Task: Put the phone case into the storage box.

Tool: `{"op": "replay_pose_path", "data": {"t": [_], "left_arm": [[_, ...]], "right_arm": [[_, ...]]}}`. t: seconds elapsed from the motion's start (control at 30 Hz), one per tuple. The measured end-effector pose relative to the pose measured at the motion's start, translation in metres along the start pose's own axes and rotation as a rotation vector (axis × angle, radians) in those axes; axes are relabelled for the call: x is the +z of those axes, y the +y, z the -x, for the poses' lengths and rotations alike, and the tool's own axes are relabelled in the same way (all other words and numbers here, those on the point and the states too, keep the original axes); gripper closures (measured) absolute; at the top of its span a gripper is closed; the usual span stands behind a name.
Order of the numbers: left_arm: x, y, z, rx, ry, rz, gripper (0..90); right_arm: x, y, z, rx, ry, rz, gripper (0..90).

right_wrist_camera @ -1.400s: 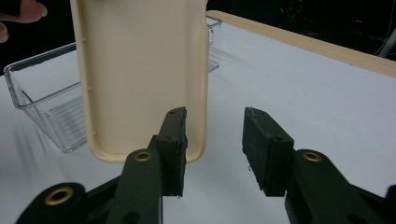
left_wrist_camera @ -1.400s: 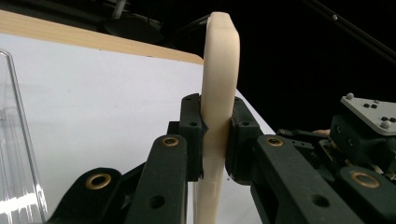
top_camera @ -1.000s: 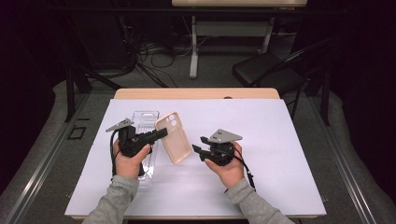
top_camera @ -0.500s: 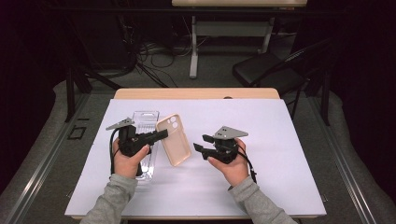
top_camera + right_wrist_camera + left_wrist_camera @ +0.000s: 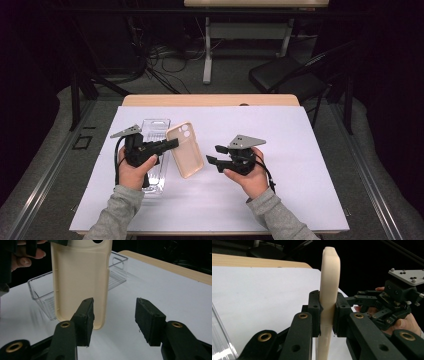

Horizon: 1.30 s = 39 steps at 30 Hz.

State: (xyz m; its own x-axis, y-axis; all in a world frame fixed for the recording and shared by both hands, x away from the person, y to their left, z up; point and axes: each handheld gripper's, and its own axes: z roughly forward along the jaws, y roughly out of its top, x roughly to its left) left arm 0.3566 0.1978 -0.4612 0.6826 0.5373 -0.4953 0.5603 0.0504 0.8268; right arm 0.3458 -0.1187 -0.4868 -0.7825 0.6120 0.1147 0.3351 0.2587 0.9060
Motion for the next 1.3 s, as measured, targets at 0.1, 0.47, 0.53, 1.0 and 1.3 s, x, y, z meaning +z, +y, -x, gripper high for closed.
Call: {"op": "replay_pose_path", "data": {"t": [0.1, 0.47, 0.53, 1.0, 1.3], "left_arm": [[-0.001, 0.001, -0.001, 0.007, -0.004, -0.007, 80.0], [-0.002, 0.002, 0.002, 0.019, -0.01, -0.018, 79.9], [-0.002, 0.002, 0.003, 0.022, -0.014, -0.022, 79.9], [0.001, 0.003, 0.01, 0.062, -0.053, -0.051, 80.0], [0.007, 0.001, 0.015, 0.062, -0.101, -0.076, 80.0]], "right_arm": [[-0.001, 0.001, 0.0, 0.004, 0.014, 0.005, 48.7], [-0.004, 0.004, 0.0, 0.0, 0.034, -0.007, 49.0], [-0.004, 0.003, -0.001, 0.001, 0.035, -0.009, 49.0], [-0.003, 0.004, -0.002, -0.004, 0.086, -0.022, 49.0], [-0.002, 0.003, 0.001, 0.013, 0.146, -0.036, 53.7]]}}
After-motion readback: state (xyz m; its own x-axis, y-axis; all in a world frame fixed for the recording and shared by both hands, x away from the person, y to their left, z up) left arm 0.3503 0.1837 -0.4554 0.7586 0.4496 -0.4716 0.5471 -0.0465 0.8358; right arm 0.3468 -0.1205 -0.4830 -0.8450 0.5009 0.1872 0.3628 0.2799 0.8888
